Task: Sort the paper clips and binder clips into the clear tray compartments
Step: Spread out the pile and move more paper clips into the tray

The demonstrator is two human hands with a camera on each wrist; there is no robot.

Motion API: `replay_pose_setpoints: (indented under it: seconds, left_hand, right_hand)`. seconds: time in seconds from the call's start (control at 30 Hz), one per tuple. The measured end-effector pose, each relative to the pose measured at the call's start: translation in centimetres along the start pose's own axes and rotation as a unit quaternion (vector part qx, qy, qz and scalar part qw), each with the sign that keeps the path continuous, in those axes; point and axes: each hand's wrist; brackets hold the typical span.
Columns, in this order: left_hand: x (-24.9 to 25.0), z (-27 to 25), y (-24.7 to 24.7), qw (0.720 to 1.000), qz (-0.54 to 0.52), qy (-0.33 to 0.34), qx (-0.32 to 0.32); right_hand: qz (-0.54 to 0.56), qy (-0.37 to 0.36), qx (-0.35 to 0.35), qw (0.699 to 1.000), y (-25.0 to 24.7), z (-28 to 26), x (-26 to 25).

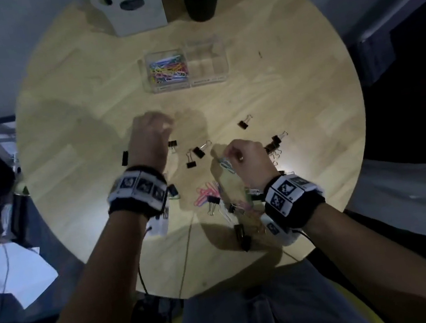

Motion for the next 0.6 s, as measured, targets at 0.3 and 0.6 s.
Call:
replay_pose_setpoints:
  seconds: [0.3,0.6]
  left_hand:
    - [-1.6,-13.4,4.0,0.985,0.079,-0.02,-0.152]
    - [-2.2,-10.9,4.5,0.987,0.052,-0.109,-0.107]
  right_hand:
    - [-0.226,-0.17,-0.109,0.953,3.7,-3.7,0.4]
    - [-0.4,-0.198,-0.105,0.889,7.2,-4.5,-0.3]
Point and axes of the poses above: each hand's wrist, its own z-axis towards the middle knuckle, its own y-axis out of the palm, x = y × z, and after that the axes turned 8 degrees about y, right-handed
